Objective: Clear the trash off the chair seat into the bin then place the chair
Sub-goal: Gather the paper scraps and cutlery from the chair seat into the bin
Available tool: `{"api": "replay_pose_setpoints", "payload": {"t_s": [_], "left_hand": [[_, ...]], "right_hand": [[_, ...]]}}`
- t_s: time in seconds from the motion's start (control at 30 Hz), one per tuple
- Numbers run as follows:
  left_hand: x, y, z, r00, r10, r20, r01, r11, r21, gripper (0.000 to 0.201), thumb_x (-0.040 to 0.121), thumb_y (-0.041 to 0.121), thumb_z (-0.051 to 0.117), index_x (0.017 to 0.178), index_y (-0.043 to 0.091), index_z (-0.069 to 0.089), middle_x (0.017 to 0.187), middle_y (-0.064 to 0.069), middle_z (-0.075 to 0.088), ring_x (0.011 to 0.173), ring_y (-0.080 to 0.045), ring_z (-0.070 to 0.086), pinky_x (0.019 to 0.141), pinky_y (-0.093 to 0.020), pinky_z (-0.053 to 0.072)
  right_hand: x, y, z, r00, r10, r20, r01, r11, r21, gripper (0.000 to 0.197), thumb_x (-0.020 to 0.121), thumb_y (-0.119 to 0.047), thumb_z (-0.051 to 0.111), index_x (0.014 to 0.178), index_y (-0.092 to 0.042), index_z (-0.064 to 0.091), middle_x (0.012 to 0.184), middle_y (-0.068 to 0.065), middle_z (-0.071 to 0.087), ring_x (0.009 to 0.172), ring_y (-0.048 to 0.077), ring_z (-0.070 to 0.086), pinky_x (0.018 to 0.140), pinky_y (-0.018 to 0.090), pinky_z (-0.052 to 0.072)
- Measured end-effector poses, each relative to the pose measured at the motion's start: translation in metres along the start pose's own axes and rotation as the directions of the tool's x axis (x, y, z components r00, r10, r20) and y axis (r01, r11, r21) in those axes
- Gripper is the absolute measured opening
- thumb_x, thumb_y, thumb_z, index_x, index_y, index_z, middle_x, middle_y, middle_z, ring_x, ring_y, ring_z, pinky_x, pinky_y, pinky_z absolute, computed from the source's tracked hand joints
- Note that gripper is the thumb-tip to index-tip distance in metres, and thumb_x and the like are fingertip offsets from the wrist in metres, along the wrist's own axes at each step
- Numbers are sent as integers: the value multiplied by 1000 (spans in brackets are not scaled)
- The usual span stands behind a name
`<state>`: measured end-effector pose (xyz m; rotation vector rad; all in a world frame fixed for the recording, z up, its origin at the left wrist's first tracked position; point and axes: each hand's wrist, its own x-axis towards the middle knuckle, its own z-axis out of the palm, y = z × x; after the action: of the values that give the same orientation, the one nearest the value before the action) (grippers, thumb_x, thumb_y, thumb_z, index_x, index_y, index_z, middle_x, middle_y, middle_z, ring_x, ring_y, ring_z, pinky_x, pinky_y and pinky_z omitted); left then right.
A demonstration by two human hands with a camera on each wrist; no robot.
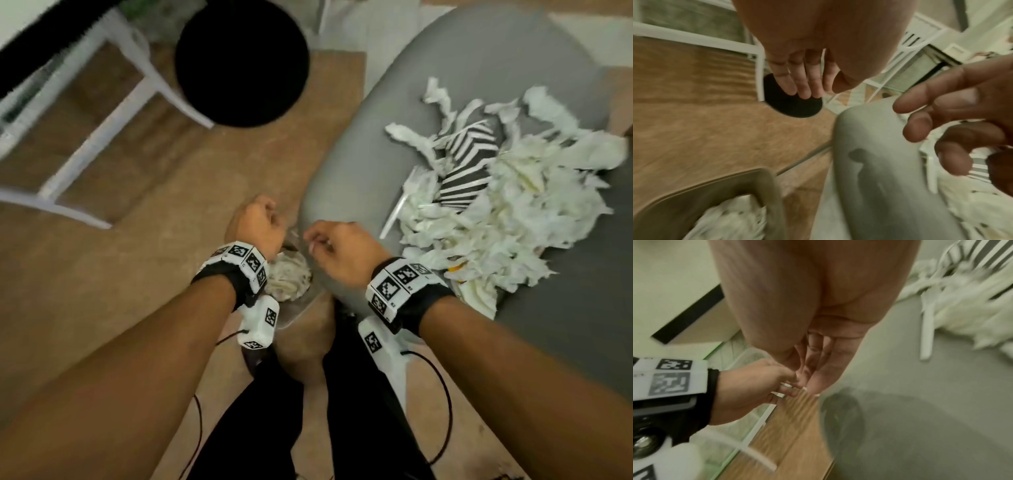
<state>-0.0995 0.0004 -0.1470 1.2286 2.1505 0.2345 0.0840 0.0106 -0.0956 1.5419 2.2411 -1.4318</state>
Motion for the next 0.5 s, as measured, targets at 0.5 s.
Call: {"api": "replay_pose_setpoints", "payload": {"t_s": [0.5], "left_hand": [[-1,156,114,904,356,238,-399,901,169,34,90,15,52,124,13,50,125,-11,49,112,-32,49,87,-41,45]], "right_hand": [[34,141,-158,909,154,-387,-287,905,-315,49,88,-16,60,134,-11,45,135,14,45,117,37,53,93,47,51]]}}
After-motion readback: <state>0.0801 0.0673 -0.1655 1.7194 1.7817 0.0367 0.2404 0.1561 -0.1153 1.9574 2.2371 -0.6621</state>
